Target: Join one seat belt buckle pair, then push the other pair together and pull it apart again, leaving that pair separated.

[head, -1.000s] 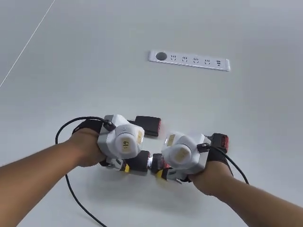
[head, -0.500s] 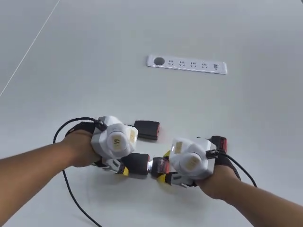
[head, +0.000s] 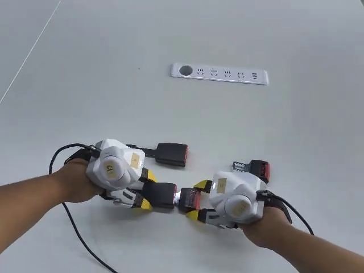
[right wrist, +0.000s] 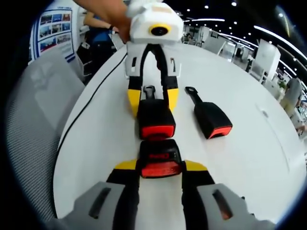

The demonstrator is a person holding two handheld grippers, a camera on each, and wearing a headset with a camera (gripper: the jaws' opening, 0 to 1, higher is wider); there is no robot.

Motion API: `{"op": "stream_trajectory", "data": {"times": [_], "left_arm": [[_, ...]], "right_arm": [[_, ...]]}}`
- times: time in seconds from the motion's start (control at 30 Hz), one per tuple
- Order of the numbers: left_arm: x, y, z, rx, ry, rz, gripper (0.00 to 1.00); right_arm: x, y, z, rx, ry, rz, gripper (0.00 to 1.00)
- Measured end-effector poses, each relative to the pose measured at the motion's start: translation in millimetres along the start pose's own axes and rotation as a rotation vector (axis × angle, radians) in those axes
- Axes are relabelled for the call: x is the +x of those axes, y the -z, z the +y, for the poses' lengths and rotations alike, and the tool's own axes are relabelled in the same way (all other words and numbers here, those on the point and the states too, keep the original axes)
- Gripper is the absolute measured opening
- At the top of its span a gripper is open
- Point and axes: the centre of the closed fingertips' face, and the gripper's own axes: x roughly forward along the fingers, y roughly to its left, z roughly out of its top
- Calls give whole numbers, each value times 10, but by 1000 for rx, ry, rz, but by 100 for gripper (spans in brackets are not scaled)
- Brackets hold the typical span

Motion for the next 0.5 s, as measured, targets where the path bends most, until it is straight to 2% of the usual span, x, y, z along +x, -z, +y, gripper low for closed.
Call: {"op": "stream_trajectory", "data": {"times": [0.2,0.37,0.5], "left_arm": [[3,-2,-6,8,3,-26,31],[-3,-5,-21,29,3,-25,31],[-6,-7,-18,24,7,-25,31]], "right_arm": [[0,-7,1,3,-4,-19,32],[1,-10,0,11,-7,-32,32],[1,-10,0,12,-6,-33,32]]}}
